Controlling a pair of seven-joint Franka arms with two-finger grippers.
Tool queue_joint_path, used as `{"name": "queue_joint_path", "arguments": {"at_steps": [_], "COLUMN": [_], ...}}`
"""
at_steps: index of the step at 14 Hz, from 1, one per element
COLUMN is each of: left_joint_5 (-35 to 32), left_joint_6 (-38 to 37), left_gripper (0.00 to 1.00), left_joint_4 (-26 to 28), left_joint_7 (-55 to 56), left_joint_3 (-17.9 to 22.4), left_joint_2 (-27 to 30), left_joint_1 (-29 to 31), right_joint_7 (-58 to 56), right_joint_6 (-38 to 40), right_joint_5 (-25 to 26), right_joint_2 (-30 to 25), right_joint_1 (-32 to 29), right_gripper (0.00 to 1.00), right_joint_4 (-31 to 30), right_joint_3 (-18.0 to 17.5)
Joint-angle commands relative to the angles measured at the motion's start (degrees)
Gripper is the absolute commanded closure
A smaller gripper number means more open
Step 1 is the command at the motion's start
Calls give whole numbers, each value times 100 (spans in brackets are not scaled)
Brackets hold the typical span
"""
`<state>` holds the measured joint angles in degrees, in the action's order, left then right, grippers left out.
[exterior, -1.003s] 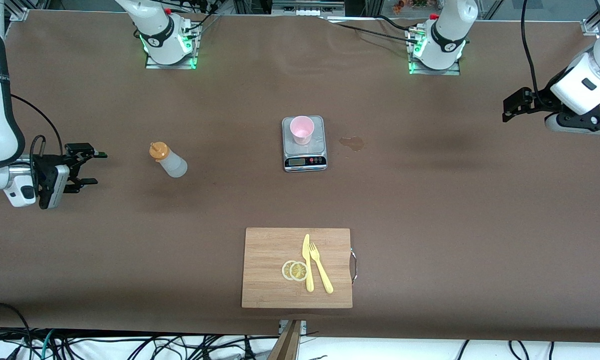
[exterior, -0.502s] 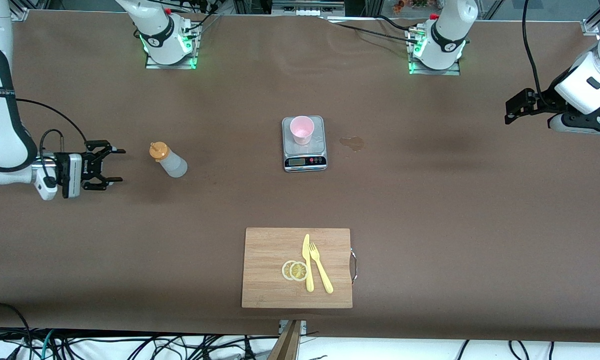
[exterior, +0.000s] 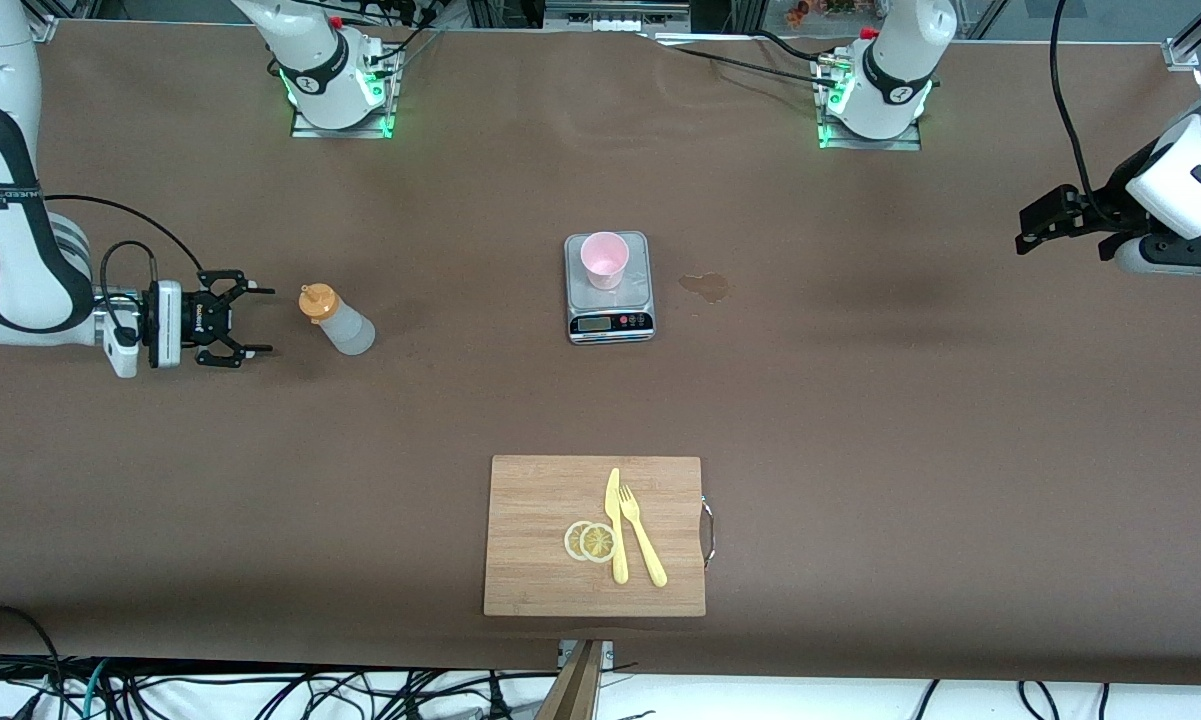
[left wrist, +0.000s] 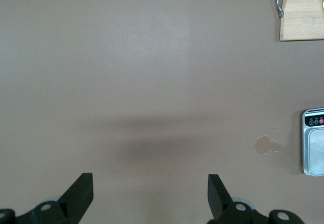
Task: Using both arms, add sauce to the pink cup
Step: 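Reach the right gripper toward the white squeeze bottle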
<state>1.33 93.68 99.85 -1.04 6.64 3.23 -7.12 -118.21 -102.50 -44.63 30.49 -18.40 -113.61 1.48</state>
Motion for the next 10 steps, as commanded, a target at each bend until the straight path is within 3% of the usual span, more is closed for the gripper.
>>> {"name": "queue_joint_path", "arguments": {"at_steps": [1, 10], "left_joint_5": [87, 201], "left_joint_6": [159, 80], "left_gripper": [0, 0], "left_joint_4": [-106, -388], "left_joint_7": [25, 236], "left_joint_3": [-14, 13], "left_joint_2": [-59, -51], "left_joint_1": [53, 211], "right_joint_7": [-579, -1845], "right_joint_6": [-121, -7], "right_joint_5": [-536, -1531], "right_joint_2": [-123, 168], "right_joint_1": [-49, 21], "right_gripper": [0, 0], "right_joint_4": [-354, -531], "right_joint_3": [-60, -139]}}
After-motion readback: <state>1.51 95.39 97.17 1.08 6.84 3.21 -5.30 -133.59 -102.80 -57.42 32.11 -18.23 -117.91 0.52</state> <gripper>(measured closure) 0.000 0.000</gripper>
